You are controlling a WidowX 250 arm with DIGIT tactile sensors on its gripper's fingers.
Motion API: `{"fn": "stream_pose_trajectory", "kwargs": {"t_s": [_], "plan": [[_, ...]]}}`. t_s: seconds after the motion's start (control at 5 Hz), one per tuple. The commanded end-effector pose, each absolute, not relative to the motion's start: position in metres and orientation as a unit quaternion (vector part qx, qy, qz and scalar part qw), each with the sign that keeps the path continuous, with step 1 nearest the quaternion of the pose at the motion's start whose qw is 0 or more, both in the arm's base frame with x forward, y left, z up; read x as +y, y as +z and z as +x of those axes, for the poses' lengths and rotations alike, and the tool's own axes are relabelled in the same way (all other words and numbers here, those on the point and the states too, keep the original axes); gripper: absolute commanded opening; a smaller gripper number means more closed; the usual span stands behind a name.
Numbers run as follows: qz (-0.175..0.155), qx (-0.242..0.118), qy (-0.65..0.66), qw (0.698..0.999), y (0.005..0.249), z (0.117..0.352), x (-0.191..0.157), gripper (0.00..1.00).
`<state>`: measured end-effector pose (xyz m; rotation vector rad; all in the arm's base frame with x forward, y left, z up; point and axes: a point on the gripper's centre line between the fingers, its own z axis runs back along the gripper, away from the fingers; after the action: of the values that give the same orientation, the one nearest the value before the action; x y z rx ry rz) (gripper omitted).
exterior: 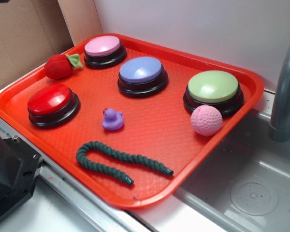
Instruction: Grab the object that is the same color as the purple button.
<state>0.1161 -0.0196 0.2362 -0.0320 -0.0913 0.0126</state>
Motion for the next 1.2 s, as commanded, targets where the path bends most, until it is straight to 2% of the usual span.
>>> {"fn": "stream_pose_trajectory", "kwargs": {"t_s": [0.0,0.2,0.4,0.6,0.8,1.0], "plan": [[-0.016,-0.046,0.006,0.999,0.236,0.116,-0.020,1.00],[0.055,-0.018,-0.123,0.991,0.224,0.143,-0.029,1.00],[0.078,-0.006,-0.248,0.966,0.204,0.161,-0.032,1.00],[0.095,0.022,-0.320,0.942,0.183,0.171,-0.036,1.00],[0.113,0.049,-0.407,0.905,0.140,0.185,-0.037,1.00],[0.093,0.065,-0.450,0.886,0.118,0.197,-0.041,1.00]]}}
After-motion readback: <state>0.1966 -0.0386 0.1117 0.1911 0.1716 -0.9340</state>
